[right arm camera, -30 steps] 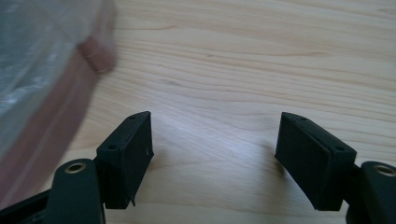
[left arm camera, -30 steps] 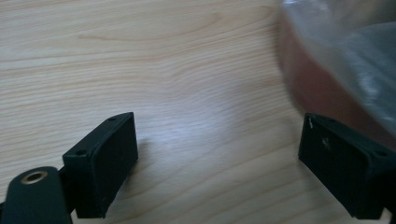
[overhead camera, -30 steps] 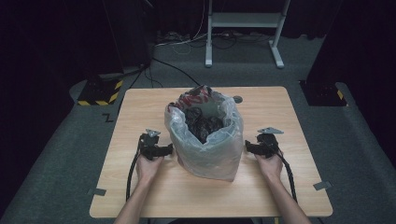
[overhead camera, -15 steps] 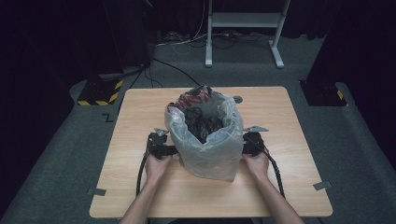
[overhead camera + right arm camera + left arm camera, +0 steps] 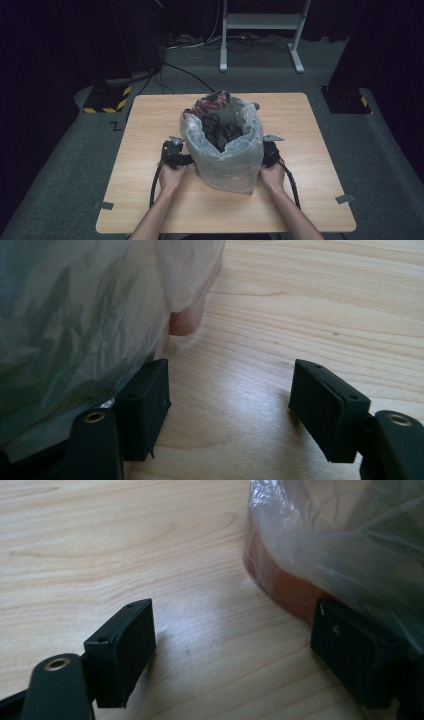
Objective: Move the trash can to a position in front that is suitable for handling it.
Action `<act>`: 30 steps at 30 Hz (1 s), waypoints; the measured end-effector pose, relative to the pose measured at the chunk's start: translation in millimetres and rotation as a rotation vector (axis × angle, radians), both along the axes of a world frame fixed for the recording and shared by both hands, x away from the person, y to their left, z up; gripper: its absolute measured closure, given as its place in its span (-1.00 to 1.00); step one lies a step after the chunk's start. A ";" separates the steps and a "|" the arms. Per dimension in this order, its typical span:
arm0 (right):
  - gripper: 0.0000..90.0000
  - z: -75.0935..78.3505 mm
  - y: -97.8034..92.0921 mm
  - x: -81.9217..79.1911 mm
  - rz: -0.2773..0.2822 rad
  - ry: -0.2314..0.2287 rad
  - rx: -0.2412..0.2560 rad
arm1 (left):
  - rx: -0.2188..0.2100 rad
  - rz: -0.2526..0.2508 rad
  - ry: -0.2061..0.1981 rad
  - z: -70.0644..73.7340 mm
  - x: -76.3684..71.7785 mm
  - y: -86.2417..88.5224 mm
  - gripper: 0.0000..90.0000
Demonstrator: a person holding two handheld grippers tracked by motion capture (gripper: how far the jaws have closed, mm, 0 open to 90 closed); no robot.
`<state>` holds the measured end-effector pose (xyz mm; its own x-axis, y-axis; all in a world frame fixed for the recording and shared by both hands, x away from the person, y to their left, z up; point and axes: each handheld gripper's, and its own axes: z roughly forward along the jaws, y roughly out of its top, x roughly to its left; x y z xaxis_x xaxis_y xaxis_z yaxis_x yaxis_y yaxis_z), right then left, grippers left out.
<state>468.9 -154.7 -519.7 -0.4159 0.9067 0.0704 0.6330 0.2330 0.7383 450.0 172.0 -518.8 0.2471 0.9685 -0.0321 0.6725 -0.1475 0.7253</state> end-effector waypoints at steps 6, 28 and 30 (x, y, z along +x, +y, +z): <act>-0.27 1.7 -10.5 3.4 -0.032 0.001 -0.005 | 0.024 -0.025 0.005 5.1 8.9 -13.4 -0.59; -0.19 6.0 -57.1 14.0 -0.179 -0.012 0.025 | 0.064 -0.098 0.017 11.0 39.0 -71.2 -0.57; -0.19 5.8 -61.1 15.1 -0.185 -0.018 0.020 | 0.068 -0.099 0.018 11.1 42.2 -75.4 -0.58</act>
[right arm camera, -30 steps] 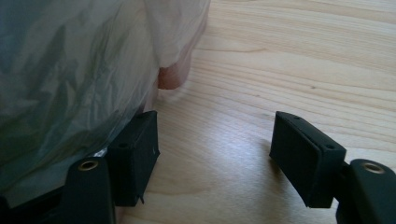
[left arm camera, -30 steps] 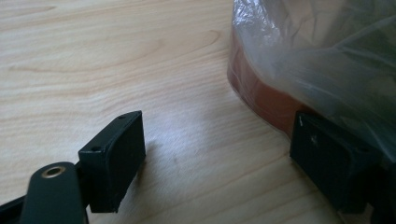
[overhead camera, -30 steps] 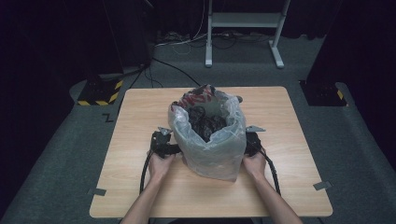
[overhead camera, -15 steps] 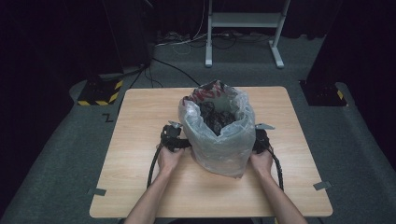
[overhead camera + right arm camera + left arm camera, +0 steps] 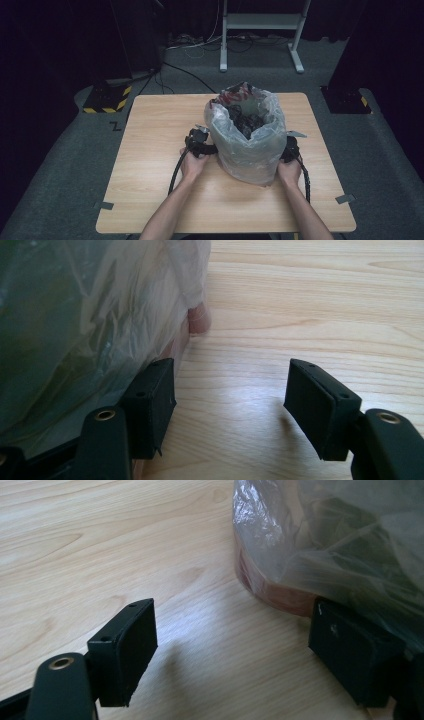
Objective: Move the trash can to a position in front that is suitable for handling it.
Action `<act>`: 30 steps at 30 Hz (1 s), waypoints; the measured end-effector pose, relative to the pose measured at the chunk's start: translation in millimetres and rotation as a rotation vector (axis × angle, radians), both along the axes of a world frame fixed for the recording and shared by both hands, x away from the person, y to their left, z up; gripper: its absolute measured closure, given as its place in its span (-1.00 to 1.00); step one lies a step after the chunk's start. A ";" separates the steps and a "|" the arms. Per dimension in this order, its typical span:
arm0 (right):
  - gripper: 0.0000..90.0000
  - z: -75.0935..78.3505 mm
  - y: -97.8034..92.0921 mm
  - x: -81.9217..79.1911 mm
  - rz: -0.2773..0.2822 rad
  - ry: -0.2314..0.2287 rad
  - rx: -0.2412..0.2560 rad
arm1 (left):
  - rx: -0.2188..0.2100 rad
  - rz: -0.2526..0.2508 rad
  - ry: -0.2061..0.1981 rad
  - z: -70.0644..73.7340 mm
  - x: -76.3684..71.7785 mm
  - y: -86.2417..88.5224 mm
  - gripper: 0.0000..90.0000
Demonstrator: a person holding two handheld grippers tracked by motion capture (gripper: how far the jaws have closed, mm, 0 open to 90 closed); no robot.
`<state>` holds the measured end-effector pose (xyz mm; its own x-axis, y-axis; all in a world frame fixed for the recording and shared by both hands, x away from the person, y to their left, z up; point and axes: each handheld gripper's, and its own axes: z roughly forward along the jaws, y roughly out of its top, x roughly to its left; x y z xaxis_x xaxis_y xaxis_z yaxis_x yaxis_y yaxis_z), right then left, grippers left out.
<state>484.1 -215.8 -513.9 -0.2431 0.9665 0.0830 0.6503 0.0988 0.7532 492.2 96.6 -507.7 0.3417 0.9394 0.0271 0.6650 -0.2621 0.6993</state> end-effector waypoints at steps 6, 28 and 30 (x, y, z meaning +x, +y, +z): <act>-0.25 -1.7 -6.3 2.0 -0.028 0.003 -0.017 | -0.002 -0.007 0.027 0.2 8.5 -7.5 -0.61; -0.43 -9.6 -44.7 -6.0 -0.045 -0.006 -0.099 | -0.031 0.089 0.008 -15.3 -21.2 104.7 -0.63; -0.43 -9.6 -44.7 -6.0 -0.045 -0.006 -0.098 | -0.045 0.082 -0.033 -19.5 -26.8 114.9 -0.65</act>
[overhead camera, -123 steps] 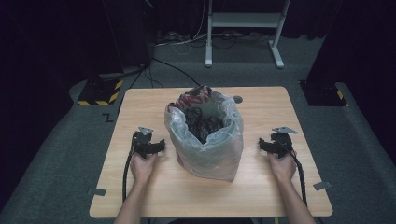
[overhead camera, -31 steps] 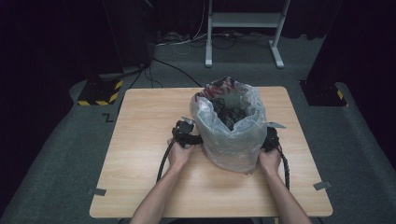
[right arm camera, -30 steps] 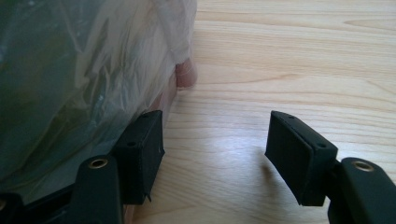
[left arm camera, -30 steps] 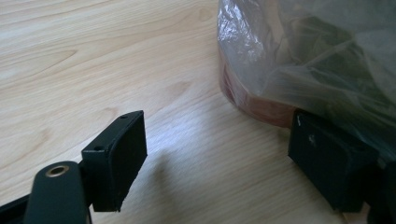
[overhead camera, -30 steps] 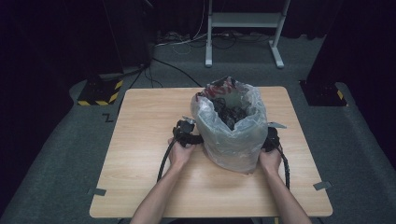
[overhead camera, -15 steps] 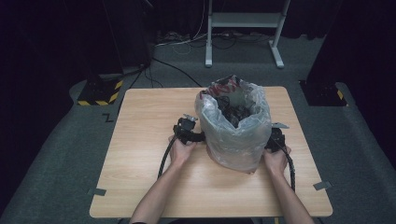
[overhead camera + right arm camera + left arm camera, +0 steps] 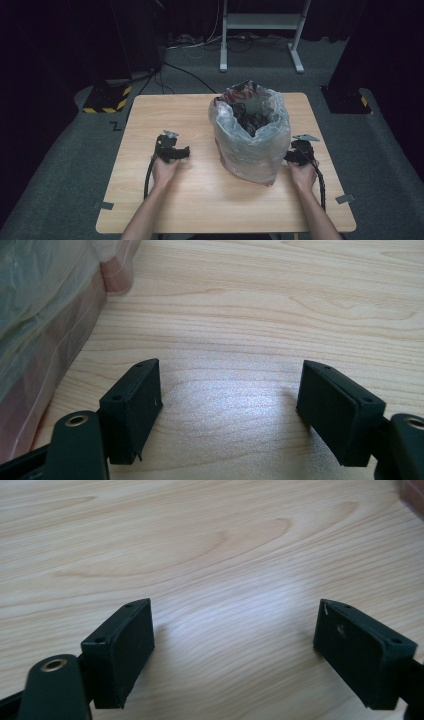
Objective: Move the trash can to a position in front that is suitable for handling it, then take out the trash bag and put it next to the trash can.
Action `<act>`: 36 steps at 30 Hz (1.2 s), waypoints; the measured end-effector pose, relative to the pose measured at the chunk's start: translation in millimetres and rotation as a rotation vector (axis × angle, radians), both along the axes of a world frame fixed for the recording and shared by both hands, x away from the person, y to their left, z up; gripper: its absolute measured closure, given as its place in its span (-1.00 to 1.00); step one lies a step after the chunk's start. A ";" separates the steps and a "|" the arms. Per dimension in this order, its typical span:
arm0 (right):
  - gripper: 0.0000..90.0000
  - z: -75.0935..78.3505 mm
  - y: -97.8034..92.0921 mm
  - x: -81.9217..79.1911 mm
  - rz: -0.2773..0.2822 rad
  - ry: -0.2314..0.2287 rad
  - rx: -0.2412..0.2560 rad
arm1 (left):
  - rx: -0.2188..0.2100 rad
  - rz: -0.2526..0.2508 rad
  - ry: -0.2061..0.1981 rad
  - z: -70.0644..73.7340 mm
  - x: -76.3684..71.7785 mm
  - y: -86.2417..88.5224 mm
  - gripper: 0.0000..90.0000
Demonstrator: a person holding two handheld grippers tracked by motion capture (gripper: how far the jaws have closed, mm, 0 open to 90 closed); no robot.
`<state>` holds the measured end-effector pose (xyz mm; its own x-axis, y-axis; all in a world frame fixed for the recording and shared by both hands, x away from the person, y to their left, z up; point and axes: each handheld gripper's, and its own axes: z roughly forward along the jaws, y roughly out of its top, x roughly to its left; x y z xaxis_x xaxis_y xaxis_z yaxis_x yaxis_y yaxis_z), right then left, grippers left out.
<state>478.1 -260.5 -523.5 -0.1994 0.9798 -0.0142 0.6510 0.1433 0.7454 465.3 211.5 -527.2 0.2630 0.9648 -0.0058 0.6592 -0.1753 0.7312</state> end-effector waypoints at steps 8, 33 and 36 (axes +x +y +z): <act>-0.43 0.0 0.0 -0.1 -0.004 0.000 -0.001 | 0.001 0.033 -0.007 0.2 -7.5 11.1 -0.58; -0.40 35.6 -16.3 -14.6 0.068 0.062 0.053 | 0.004 0.024 -0.008 0.5 -8.0 11.5 -0.52; -0.40 47.4 -16.9 -14.2 0.078 0.061 0.079 | 0.004 0.027 -0.009 0.5 -8.0 11.5 -0.52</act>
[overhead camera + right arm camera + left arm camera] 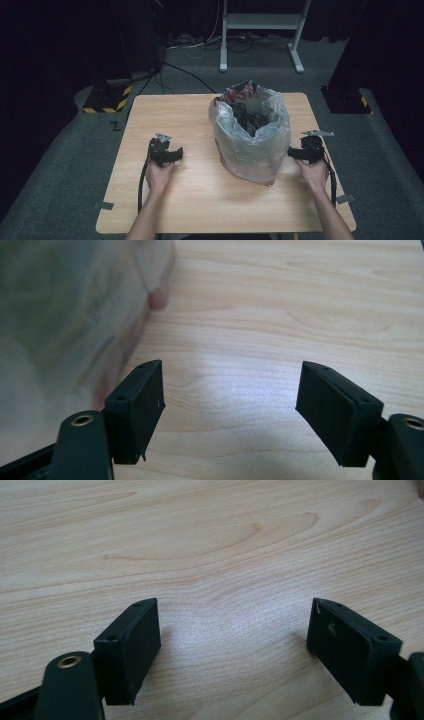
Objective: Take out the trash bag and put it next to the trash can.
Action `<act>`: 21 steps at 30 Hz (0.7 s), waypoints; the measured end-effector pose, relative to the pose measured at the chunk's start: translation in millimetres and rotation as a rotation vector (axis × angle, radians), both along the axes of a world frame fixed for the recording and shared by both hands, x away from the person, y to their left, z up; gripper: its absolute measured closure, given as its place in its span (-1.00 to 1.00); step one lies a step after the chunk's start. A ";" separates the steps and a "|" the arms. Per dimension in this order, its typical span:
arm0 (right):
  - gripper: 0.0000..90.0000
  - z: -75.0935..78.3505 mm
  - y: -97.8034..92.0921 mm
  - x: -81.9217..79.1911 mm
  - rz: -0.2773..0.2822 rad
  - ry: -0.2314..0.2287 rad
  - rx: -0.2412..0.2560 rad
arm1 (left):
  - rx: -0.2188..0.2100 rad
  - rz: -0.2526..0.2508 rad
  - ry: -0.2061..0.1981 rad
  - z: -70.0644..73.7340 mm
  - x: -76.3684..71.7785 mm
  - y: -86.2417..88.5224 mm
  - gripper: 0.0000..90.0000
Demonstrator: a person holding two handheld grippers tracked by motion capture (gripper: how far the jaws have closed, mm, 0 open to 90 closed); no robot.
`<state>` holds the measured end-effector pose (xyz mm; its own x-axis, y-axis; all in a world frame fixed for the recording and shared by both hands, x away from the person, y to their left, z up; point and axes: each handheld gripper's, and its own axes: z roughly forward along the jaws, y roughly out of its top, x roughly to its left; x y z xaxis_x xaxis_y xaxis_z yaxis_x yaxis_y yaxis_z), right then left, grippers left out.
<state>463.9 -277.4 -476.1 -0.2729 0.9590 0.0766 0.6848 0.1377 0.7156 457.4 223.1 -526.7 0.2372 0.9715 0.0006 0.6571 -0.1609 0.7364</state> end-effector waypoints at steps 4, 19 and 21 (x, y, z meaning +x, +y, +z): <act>-0.37 12.1 1.0 -2.0 0.015 -0.011 0.015 | 0.000 0.001 0.000 0.0 0.0 0.0 -0.52; -0.23 48.5 -9.4 -9.6 0.041 -0.091 0.093 | 0.001 -0.002 0.001 0.2 -0.1 0.0 -0.52; -0.23 50.9 -9.6 -9.7 0.048 -0.093 0.098 | 0.002 -0.002 0.001 0.2 -0.2 0.0 -0.52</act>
<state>454.1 -287.0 -425.1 -0.3285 0.9339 0.1414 0.6092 0.0950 0.7873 457.2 223.0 -526.5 0.2391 0.9710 0.0022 0.6577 -0.1636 0.7353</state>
